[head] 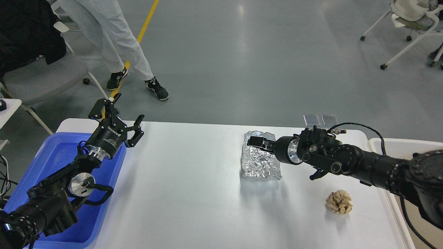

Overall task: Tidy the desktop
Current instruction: 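Close the right gripper on the near edge of the clear wrapper, then lift the wrapper with the right gripper and carry it into the beige bin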

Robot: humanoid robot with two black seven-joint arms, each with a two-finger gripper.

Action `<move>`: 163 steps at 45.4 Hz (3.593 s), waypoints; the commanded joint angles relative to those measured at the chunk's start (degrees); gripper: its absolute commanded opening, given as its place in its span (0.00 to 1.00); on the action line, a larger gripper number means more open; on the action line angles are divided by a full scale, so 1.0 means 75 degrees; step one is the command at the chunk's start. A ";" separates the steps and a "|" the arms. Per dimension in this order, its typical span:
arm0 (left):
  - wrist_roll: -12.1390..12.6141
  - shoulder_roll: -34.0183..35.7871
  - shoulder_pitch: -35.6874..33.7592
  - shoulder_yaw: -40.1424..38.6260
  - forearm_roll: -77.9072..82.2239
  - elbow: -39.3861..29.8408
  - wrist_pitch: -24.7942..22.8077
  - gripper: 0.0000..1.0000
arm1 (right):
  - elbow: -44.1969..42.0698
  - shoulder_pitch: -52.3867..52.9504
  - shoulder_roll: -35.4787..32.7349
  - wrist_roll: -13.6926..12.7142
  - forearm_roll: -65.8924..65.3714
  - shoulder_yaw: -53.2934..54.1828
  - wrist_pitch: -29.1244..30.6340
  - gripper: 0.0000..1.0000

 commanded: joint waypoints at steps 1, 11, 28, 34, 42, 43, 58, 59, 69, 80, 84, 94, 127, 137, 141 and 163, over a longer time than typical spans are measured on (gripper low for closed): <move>0.0000 0.0000 0.0000 0.0000 0.0000 -0.0002 0.0000 1.00 | -0.0953 -0.0245 0.0533 0.0049 -0.0254 -0.0624 -0.0397 1.00; 0.0000 0.0000 0.0000 0.0000 0.0000 -0.0002 0.0000 1.00 | -0.1620 -0.0667 0.0755 0.0224 -0.0277 -0.0683 -0.0479 1.00; 0.0000 0.0000 0.0000 0.0000 0.0000 -0.0002 0.0000 1.00 | -0.2101 -0.1066 0.0767 0.0424 -0.0265 -0.0671 -0.0573 1.00; 0.0000 0.0000 0.0000 0.0000 0.0000 -0.0002 0.0000 1.00 | -0.2254 -0.1113 0.0767 0.0447 -0.0265 -0.0671 -0.0643 0.99; 0.0000 0.0000 0.0000 0.0000 0.0000 -0.0002 0.0000 1.00 | -0.2453 -0.1230 0.0767 0.0459 -0.0265 -0.0671 -0.0643 0.96; 0.0000 0.0000 0.0000 0.0000 0.0000 -0.0002 0.0000 1.00 | -0.2453 -0.1265 0.0767 0.0505 -0.0265 -0.0683 -0.0643 0.91; 0.0000 0.0000 0.0000 0.0000 0.0000 -0.0002 0.0000 1.00 | -0.2500 -0.1371 0.0767 0.0588 -0.0265 -0.0671 -0.0655 0.86; 0.0000 0.0000 0.0000 0.0000 0.0000 -0.0002 0.0000 1.00 | -0.2500 -0.1371 0.0767 0.0599 -0.0265 -0.0671 -0.0667 0.86; 0.0000 0.0000 0.0000 0.0000 0.0000 -0.0002 0.0000 1.00 | -0.2523 -0.1441 0.0767 0.0600 -0.0265 -0.0660 -0.0842 0.83; 0.0000 0.0000 0.0000 0.0000 0.0000 -0.0002 0.0000 1.00 | -0.2969 -0.1687 0.0767 0.0646 -0.0265 -0.0671 -0.0807 0.83; 0.0000 0.0000 0.0000 0.0000 0.0000 -0.0002 0.0000 1.00 | -0.2969 -0.1722 0.0767 0.0670 -0.0254 -0.0671 -0.0819 0.82; 0.0000 0.0000 0.0000 0.0000 0.0000 0.0010 0.0000 1.00 | -0.2899 -0.1804 0.0767 0.0717 -0.0219 -0.0624 -0.0842 0.78; 0.0000 0.0000 0.0000 0.0000 0.0000 -0.0002 0.0000 1.00 | -0.2336 -0.1804 0.0767 0.0787 -0.0207 -0.0542 -0.0866 0.00; 0.0000 0.0000 0.0000 0.0000 0.0000 -0.0002 0.0000 1.00 | -0.2336 -0.1793 0.0767 0.0810 -0.0113 -0.0472 -0.0889 0.00; 0.0000 0.0000 0.0000 0.0000 0.0000 -0.0002 0.0000 1.00 | -0.2243 -0.1793 0.0767 0.0892 0.0039 -0.0063 -0.0808 0.00; 0.0000 0.0000 0.0000 0.0000 0.0012 -0.0002 0.0000 1.00 | 0.0850 -0.1055 -0.0133 0.1104 0.0636 0.2188 0.0001 0.00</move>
